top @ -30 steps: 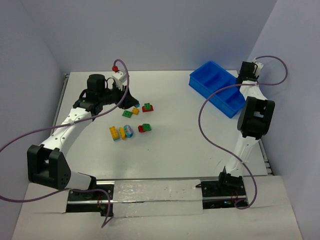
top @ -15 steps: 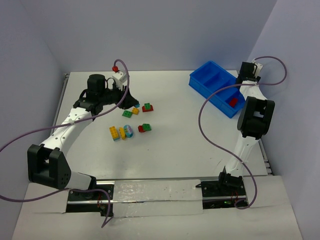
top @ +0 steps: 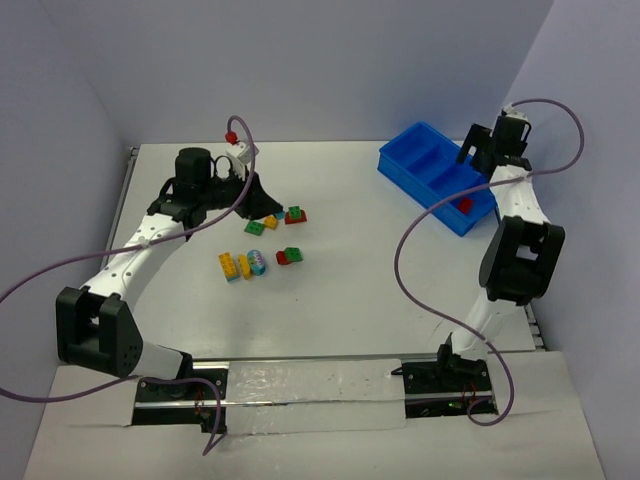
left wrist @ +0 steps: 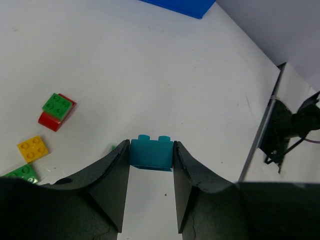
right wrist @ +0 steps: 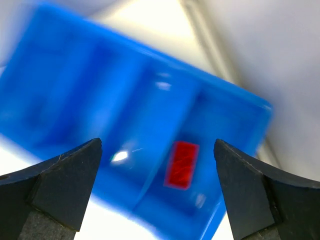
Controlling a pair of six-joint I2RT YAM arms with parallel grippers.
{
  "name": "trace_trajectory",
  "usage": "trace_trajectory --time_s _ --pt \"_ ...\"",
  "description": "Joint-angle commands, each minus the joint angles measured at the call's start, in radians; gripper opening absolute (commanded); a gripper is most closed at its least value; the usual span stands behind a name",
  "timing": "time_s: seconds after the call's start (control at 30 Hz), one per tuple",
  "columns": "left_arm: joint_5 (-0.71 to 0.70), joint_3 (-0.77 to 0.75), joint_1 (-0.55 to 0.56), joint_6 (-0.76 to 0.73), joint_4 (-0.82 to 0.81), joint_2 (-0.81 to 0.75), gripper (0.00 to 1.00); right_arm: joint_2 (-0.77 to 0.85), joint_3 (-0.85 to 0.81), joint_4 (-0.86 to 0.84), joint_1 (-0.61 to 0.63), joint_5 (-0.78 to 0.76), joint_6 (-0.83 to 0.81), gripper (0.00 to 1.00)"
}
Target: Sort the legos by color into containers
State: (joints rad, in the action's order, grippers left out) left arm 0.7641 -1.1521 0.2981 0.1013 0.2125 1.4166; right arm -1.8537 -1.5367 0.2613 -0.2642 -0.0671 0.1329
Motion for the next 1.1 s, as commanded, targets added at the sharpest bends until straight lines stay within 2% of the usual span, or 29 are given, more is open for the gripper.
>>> trace_trajectory --time_s 0.0,0.07,0.13,0.2,0.27,0.33,0.5,0.67,0.9,1.07 --pt "0.149 -0.043 -0.004 0.177 -0.106 0.009 0.00 0.205 0.045 -0.004 0.020 0.448 -0.069 1.00" --pt "0.184 -0.035 -0.004 0.254 -0.132 0.013 0.00 0.238 0.055 0.011 0.034 0.514 -0.094 1.00" --pt "0.217 -0.019 -0.004 0.390 -0.248 0.027 0.00 0.276 0.067 0.071 0.111 0.675 -0.122 1.00" --pt "0.234 -0.001 -0.004 0.546 -0.304 0.038 0.00 0.336 0.118 0.066 0.180 0.698 -0.164 1.00" --pt "0.219 0.007 -0.004 0.652 -0.350 0.049 0.00 0.385 0.165 0.047 0.303 0.707 -0.179 1.00" --pt "0.170 -0.009 -0.004 0.728 -0.304 0.064 0.00 0.419 0.190 0.037 0.391 0.692 -0.185 1.00" --pt "0.055 -0.026 -0.002 0.823 -0.185 0.072 0.00 0.411 0.129 0.078 0.572 0.658 -0.153 1.00" --pt "0.035 -0.026 -0.001 0.860 -0.150 0.081 0.00 0.371 0.068 0.111 0.718 0.649 -0.134 1.00" --pt "0.030 -0.020 0.001 0.890 -0.161 0.081 0.00 0.328 0.032 0.149 0.847 0.608 -0.170 0.98" --pt "0.063 0.001 0.001 0.921 -0.198 0.074 0.00 0.284 -0.001 0.147 0.889 0.583 -0.174 0.89"
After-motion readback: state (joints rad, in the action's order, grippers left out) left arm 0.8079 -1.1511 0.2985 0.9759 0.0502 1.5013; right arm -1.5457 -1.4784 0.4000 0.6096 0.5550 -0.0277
